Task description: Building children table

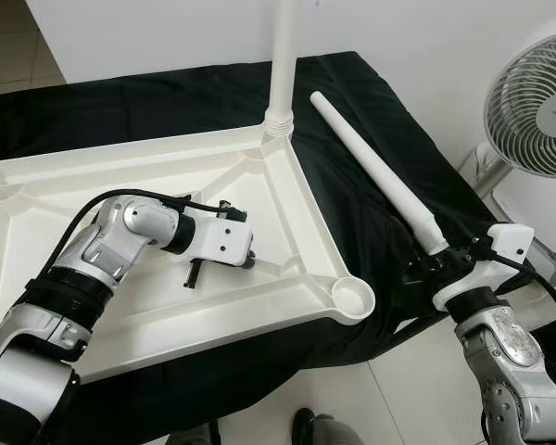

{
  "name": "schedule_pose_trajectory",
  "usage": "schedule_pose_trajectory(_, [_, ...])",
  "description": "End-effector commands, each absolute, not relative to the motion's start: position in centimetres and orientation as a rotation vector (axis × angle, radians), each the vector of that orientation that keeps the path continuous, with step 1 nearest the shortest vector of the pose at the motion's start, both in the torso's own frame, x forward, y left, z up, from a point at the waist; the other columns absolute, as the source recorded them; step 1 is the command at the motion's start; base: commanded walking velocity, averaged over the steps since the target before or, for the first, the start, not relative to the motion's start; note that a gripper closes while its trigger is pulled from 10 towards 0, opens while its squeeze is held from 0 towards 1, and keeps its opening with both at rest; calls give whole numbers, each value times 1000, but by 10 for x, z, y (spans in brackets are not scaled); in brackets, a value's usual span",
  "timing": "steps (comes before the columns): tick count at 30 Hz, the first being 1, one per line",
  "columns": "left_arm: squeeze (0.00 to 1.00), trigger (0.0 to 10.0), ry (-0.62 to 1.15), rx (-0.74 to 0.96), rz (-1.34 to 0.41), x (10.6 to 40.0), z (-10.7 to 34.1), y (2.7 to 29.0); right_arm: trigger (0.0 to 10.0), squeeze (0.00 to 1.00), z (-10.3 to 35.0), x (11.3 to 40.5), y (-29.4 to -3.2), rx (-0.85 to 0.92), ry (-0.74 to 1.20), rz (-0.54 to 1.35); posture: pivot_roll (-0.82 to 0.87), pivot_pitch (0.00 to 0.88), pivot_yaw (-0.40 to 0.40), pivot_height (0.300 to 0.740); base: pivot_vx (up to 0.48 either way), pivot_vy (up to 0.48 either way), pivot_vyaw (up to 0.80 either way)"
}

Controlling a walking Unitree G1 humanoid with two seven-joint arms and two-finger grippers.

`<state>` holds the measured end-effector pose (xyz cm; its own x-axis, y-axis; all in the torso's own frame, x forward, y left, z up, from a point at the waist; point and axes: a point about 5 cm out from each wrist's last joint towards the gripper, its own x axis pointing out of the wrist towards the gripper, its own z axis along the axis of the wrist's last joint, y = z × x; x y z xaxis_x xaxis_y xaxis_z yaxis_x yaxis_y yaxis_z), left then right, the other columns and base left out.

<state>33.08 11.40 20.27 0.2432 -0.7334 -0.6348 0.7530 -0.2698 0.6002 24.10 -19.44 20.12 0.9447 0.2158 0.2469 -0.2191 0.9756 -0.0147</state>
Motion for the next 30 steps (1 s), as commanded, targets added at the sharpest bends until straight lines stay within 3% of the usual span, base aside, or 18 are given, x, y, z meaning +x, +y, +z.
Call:
schedule_pose_trajectory(1, [0, 10000, -14, 1094, -1304, 336, 198, 112, 10000, 0, 200, 240, -195, 10, -242, 210, -3, 221, -1, 740, 0, 0, 0])
schedule_pose_trajectory(2, [612, 10000, -32, 1054, -1308, 335, 203, 111, 10000, 0, 200, 240, -195, 12, -242, 209, 1, 219, -7, 740, 0, 0, 0])
schedule_pose_trajectory(3, [1000, 10000, -43, 1018, -1302, 336, 210, 111, 10000, 0, 200, 240, -195, 13, -240, 210, 1, 219, -7, 740, 0, 0, 0])
schedule_pose_trajectory(14, [1000, 10000, -83, 966, -1313, 336, 240, 117, 10000, 0, 199, 245, -189, 37, -243, 227, 22, 209, -16, 740, 0, 0, 0])
schedule_pose_trajectory(15, [910, 10000, -90, 909, -1301, 338, 247, 118, 10000, 0, 199, 247, -188, 43, -244, 226, 26, 207, -18, 740, 0, 0, 0])
schedule_pose_trajectory(18, [882, 10000, -119, 775, -1265, 341, 261, 120, 10000, 0, 200, 251, -186, 60, -249, 216, 25, 205, -20, 740, 0, 0, 0])
schedule_pose_trajectory(19, [800, 10000, -147, 706, -1248, 341, 268, 119, 10000, 0, 201, 253, -185, 69, -252, 212, 29, 203, -23, 740, 0, 0, 0])
schedule_pose_trajectory(20, [800, 10000, -147, 706, -1248, 341, 268, 119, 10000, 0, 201, 253, -185, 69, -252, 212, 29, 203, -23, 740, 0, 0, 0])
schedule_pose_trajectory(21, [510, 10000, -166, 625, -1229, 341, 273, 117, 10000, 0, 202, 257, -183, 78, -255, 202, 31, 201, -25, 740, 0, 0, 0])
schedule_pose_trajectory(24, [510, 10000, -180, 542, -1213, 340, 277, 116, 10000, 0, 203, 261, -182, 85, -257, 191, 33, 198, -28, 740, 0, 0, 0])
schedule_pose_trajectory(25, [0, 10000, -243, 470, -1157, 338, 280, 113, 10000, 0, 204, 272, -184, 72, -248, 132, 42, 193, -32, 740, 0, 0, 0])
schedule_pose_trajectory(28, [0, 10000, -270, 447, -1135, 338, 281, 112, 10000, 0, 204, 276, -185, 65, -245, 109, 42, 193, -32, 740, 0, 0, 0])
schedule_pose_trajectory(30, [0, 10000, -331, 320, -971, 344, 286, 112, 10000, 0, 200, 285, -187, 43, -222, 34, 42, 186, -41, 740, 0, 0, 0])
